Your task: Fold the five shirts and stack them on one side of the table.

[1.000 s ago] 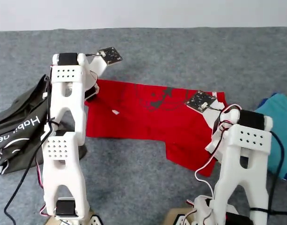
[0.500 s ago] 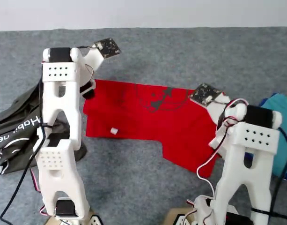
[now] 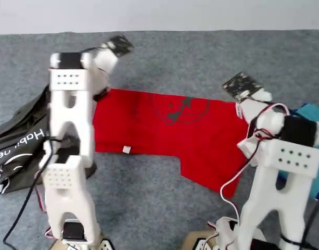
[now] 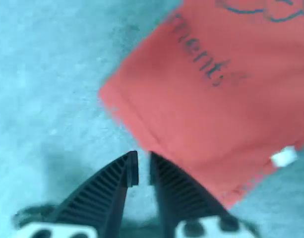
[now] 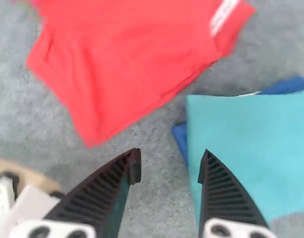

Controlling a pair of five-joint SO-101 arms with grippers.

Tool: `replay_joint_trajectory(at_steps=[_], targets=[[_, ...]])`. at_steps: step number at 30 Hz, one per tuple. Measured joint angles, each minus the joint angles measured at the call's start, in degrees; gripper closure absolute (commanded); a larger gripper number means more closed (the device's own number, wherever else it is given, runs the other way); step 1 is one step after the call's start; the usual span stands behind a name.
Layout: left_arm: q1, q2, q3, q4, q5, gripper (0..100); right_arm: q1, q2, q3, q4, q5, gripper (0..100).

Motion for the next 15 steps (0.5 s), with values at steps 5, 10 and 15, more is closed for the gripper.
replay_joint_trajectory(at_steps=[5,10,15], targets=[[10.73,0.62,0.09,1.58,4.92,99,2.9,-5.54,-4.48,0.09,-9.58,80.1],[20.13,0.62,0.09,1.67,9.85,94,7.03,-12.92,-6.86,0.26,-14.77,80.1],[30.51,0.62,1.32,1.67,11.69,85,12.66,-21.1,-6.86,0.35,-16.62,80.1]])
